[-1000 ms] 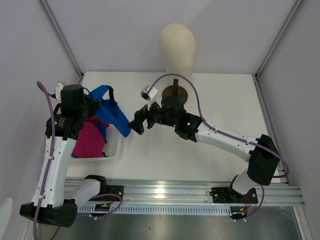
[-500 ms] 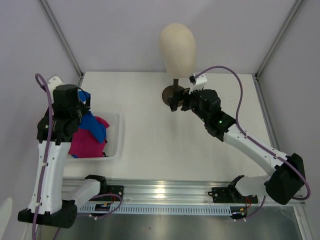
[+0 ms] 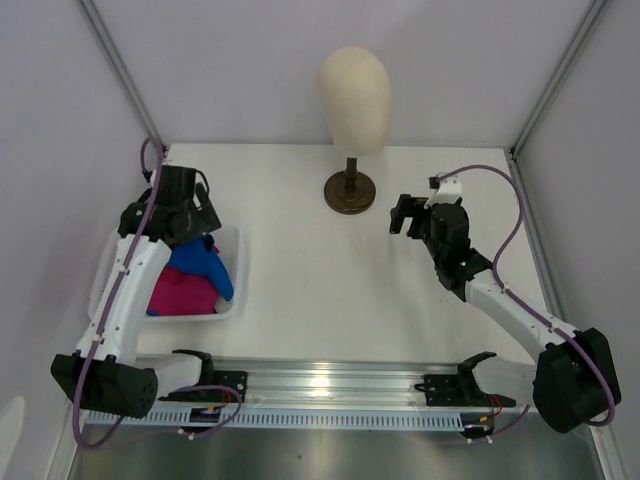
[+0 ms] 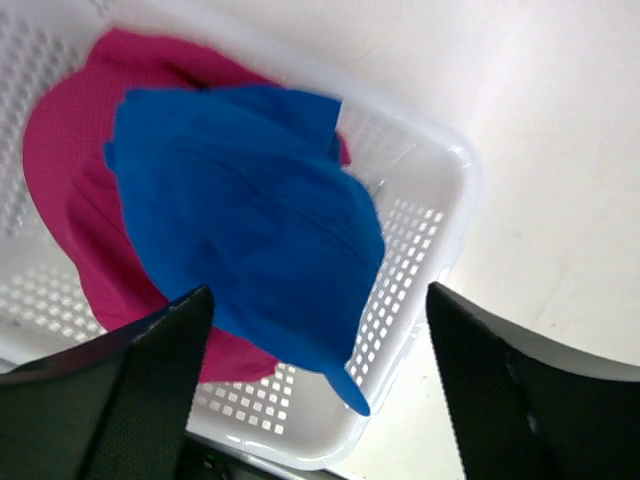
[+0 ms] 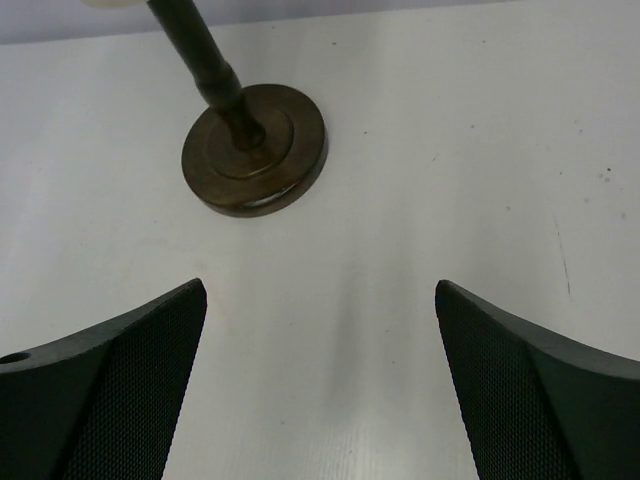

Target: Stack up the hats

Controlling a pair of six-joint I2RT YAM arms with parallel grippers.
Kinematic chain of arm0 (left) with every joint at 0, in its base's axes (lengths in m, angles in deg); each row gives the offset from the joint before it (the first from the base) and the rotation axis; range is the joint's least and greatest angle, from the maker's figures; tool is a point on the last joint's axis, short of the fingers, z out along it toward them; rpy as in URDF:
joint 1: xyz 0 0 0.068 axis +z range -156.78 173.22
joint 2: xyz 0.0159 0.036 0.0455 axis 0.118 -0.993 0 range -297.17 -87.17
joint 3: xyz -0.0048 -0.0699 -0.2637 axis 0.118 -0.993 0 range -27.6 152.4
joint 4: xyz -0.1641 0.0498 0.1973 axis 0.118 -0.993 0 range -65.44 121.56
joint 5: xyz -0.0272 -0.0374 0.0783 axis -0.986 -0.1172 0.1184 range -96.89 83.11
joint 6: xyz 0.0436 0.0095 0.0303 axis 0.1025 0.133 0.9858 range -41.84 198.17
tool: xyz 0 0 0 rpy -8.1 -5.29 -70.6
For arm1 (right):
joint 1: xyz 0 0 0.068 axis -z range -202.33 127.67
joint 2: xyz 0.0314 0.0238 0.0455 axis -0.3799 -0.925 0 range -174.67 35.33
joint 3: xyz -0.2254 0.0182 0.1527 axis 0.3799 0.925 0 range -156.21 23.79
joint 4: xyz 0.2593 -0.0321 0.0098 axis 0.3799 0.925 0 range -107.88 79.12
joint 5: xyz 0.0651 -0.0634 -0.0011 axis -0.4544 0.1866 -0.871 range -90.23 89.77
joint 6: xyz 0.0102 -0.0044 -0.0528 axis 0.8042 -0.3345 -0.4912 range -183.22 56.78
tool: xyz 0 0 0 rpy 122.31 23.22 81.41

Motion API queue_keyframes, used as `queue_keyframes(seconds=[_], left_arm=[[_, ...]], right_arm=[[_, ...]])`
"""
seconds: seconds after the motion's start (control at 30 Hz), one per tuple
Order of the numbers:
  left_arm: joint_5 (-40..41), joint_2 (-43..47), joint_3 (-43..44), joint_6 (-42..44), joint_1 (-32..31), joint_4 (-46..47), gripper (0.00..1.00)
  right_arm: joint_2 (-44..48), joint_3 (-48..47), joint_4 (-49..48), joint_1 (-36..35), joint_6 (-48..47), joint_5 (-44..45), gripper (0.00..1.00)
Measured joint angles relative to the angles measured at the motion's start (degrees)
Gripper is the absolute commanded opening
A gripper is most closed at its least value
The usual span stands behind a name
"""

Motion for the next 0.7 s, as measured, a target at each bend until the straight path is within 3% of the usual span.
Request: queue_keyframes(seconds=[0.07, 0.2, 0.43, 0.6, 0.63, 0.7], left_arm=[[-0.81, 1.09, 3.54, 0.94, -0.04, 0.33, 1.0], [-4.13, 4.07, 9.51, 2.01, -1.09, 4.13, 0.99], [-27.98, 5.81, 8.31, 0.7, -2.56, 26.88, 0.97], [-32.44, -5.57, 14.53, -3.91, -4.11, 36.98, 0.67], [-32.44, -9.03, 16.39, -5.35, -4.31, 38.32, 0.53], [-31.87, -14.45, 18.45, -7.85, -4.92, 40.68, 0.41]], right_arm=[[0.17, -0.02, -0.94, 1.66, -0.04, -0.28, 0.99], [0.83, -1.05, -2.12, 4.15, -0.26, -1.62, 1.0], [-0.46, -7.74, -8.11, 18.78, 7.56, -11.61, 1.0], [-11.3, -22.47, -9.31, 23.56, 12.72, -17.4, 0.99], [-14.19, -26.16, -9.2, 23.82, 13.42, -18.49, 0.97], [-19.12, -31.69, -9.49, 24.04, 14.51, -20.46, 0.88]])
